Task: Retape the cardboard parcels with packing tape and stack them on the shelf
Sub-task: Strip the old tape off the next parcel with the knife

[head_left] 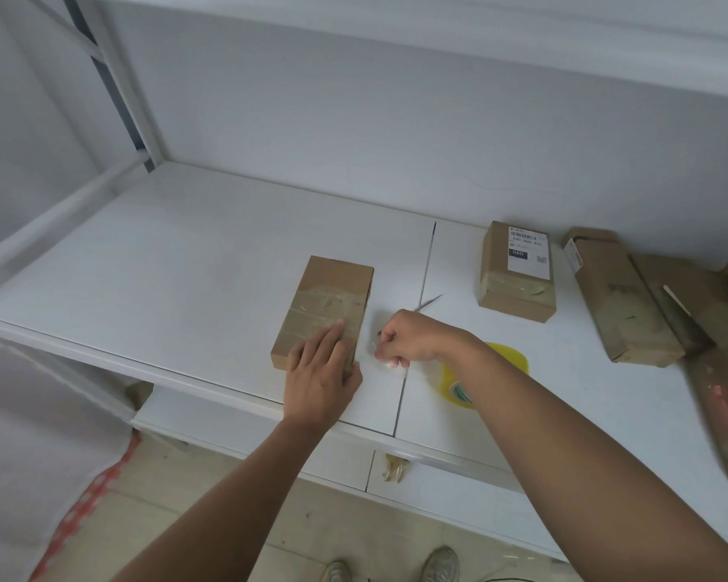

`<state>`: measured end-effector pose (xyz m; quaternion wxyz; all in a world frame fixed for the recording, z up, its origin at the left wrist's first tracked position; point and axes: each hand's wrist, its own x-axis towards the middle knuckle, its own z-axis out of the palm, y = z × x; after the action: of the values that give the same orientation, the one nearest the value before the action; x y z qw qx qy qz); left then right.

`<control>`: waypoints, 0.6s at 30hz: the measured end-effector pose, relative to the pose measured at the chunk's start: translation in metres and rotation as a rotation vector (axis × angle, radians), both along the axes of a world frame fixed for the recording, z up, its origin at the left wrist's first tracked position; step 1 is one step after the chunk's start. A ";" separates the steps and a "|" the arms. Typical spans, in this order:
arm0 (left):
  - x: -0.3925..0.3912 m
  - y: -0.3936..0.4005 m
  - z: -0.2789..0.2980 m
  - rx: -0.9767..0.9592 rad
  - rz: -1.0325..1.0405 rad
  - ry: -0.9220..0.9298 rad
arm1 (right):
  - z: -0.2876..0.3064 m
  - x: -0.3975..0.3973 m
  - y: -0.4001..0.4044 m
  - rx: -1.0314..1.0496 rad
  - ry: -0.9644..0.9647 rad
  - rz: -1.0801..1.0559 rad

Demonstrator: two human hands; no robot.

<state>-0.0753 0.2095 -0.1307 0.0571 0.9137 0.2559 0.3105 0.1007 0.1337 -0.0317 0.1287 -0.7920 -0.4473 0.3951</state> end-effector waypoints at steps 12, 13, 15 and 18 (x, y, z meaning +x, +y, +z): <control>0.000 0.001 -0.001 0.000 -0.007 0.003 | 0.000 0.001 0.005 -0.056 0.020 -0.034; 0.000 0.001 -0.001 -0.001 -0.007 -0.001 | 0.000 0.000 0.006 -0.063 0.017 -0.032; 0.000 0.001 -0.001 -0.003 -0.008 -0.007 | 0.001 0.000 0.007 -0.072 0.015 -0.029; 0.000 0.001 -0.001 -0.008 -0.013 -0.001 | 0.002 0.000 0.006 -0.078 0.016 -0.033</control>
<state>-0.0750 0.2104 -0.1313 0.0630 0.9150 0.2511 0.3095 0.1010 0.1399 -0.0300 0.1079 -0.8005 -0.4176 0.4162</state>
